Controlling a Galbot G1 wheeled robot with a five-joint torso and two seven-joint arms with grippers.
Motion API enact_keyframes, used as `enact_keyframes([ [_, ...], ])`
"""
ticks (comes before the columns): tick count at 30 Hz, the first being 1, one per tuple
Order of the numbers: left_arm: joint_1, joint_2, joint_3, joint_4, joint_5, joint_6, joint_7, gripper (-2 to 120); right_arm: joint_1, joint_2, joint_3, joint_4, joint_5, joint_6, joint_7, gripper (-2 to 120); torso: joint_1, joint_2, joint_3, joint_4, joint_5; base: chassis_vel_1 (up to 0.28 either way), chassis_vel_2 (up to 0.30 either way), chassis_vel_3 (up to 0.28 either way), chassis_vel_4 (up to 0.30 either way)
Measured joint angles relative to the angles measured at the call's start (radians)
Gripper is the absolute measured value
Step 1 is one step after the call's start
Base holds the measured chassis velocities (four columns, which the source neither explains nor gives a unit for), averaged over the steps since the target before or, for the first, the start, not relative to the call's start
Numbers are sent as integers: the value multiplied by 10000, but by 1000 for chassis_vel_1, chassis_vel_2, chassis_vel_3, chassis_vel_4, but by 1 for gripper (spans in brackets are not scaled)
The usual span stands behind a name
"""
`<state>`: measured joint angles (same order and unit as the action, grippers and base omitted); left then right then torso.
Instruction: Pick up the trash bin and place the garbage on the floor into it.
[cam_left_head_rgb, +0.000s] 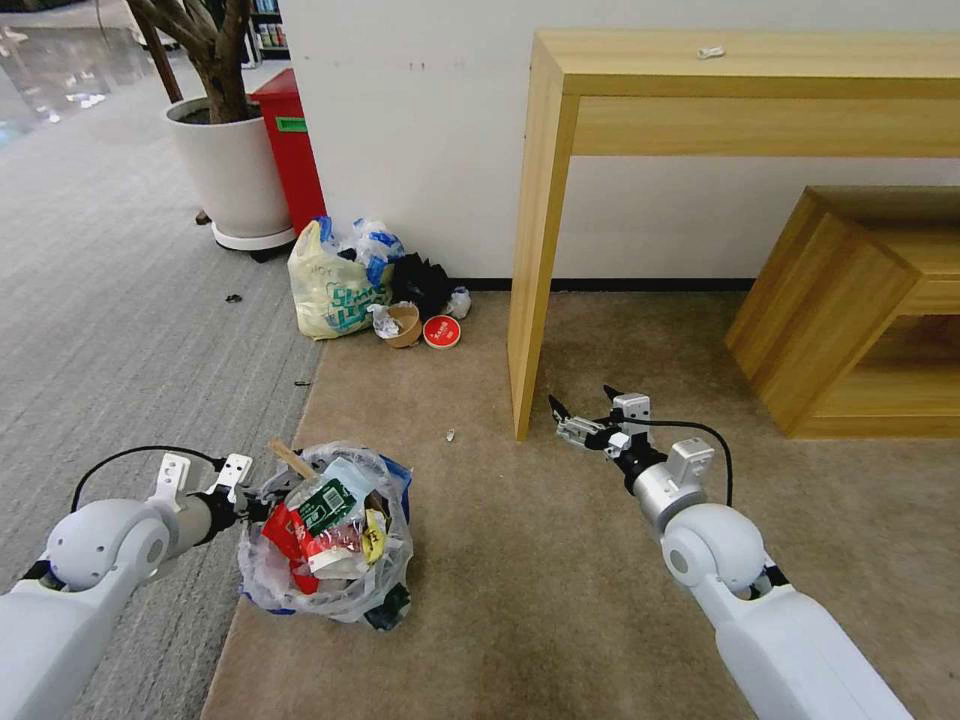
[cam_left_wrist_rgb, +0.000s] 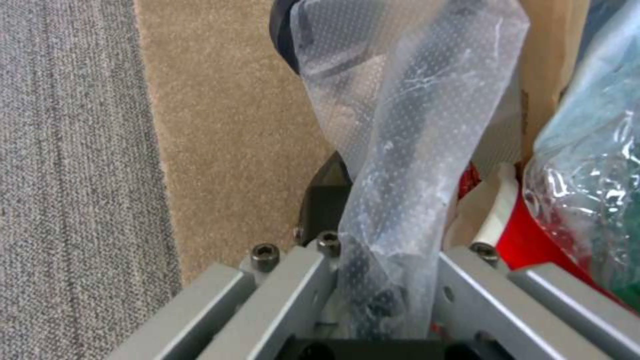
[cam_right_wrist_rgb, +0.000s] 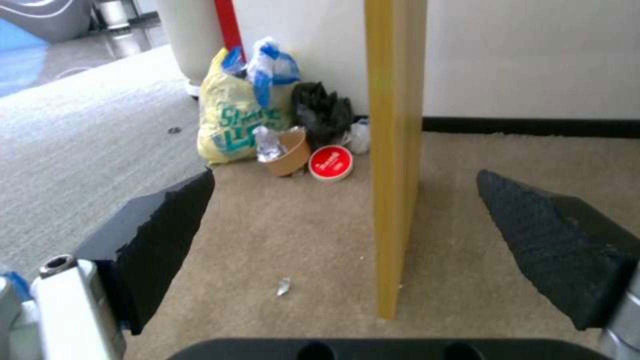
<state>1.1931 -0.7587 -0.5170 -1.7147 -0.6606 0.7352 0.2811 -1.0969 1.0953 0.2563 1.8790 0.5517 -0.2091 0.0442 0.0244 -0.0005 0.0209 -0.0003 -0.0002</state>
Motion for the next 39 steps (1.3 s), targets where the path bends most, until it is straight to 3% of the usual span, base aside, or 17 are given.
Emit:
enact_keyframes([
  [12,-157,55,70,345,391,-27,489,0,-121,434,-198,-123,-138,26,28,100,0,0,-1,-1,0,0,0,0,0],
  [15,-170,52,67,383,423,-23,557,7,-132,433,-212,-148,-147,36,22,100,0,0,0,-2,-2,0,0,0,0],
  [18,-177,-12,66,404,519,11,568,23,-114,418,-241,-187,-149,43,14,100,0,0,1,0,-2,0,0,0,0],
  [22,-194,-47,67,410,547,14,566,33,-101,410,-273,-216,-148,51,7,100,0,0,1,0,-2,0,0,0,0],
  [25,-211,-64,57,419,551,16,545,48,-101,436,-325,-253,-152,83,-3,100,0,0,1,0,-1,0,0,0,0],
  [30,-217,-69,5,453,551,17,530,62,-116,480,-366,-294,-192,129,-17,100,0,0,1,0,0,0,0,0,0],
  [32,-199,-77,-63,464,547,17,516,75,-143,513,-373,-301,-218,158,-23,100,0,-1,1,0,0,0,0,0,0],
  [34,-194,-77,-81,466,540,17,516,76,-149,520,-374,-301,-221,160,-23,100,0,0,1,0,0,0,0,0,0],
  [39,-168,-56,-282,490,363,17,592,97,-229,571,-367,-295,-252,177,-26,100,0,-1,1,0,0,0,0,0,0],
])
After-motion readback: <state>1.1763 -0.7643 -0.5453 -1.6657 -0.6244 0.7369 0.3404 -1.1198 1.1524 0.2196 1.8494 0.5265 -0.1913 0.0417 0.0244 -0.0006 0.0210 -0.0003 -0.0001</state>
